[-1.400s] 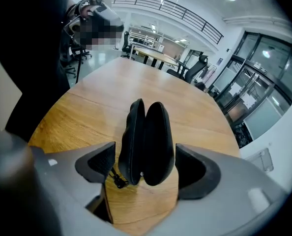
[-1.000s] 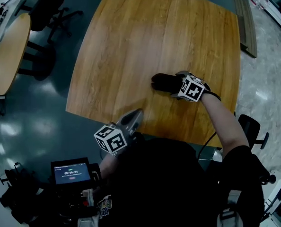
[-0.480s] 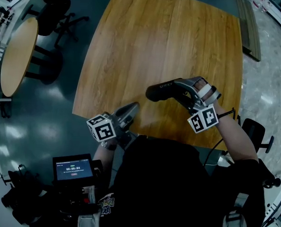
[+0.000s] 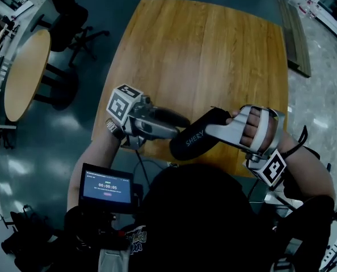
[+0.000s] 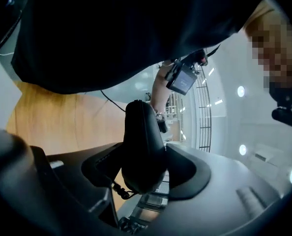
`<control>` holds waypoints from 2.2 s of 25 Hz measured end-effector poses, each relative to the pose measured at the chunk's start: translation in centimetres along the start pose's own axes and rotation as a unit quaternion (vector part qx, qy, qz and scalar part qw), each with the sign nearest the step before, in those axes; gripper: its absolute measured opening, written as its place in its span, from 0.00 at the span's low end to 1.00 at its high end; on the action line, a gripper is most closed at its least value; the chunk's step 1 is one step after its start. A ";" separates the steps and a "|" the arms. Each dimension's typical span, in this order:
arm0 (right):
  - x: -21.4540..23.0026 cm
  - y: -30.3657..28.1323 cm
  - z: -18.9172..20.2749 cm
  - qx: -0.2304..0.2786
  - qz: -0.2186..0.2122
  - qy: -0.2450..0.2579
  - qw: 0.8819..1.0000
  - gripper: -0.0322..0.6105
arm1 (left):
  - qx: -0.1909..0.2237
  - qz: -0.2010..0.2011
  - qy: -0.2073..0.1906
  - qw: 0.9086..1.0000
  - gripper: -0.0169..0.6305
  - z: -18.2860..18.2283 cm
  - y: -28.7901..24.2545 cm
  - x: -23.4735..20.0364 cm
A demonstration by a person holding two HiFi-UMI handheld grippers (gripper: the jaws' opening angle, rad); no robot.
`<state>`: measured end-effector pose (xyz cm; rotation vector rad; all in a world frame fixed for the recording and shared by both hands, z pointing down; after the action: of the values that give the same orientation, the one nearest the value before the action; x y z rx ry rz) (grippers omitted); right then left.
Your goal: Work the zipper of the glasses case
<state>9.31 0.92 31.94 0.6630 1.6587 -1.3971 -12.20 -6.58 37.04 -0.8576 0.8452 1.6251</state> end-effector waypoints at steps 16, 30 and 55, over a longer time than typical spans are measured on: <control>-0.6 0.8 0.7 -0.024 -0.082 -0.047 0.995 0.48 | -0.026 -0.098 -0.122 0.987 0.43 1.0 -0.7 0.2; 7.3 -1.1 6.4 0.218 -0.406 -0.453 0.763 0.27 | -0.250 -0.161 -0.291 0.909 0.41 1.8 -2.0 2.9; 4.0 -4.6 9.6 0.336 -0.450 -0.608 0.561 0.09 | -0.235 -0.189 -0.339 0.891 0.40 1.6 -2.3 3.0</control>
<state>6.06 -9.90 30.65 -0.9207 0.1216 -2.3550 -10.66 -3.39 34.98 -0.6430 -0.2106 1.6251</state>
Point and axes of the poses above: the fingertips, and each gripper's own axes: y backward along the fingers, x to its right, z out of its underside, the point moved 10 cm from there along y, backward along the fingers, and after that the axes turned 12 degrees about -z, right-handed, at the moved point
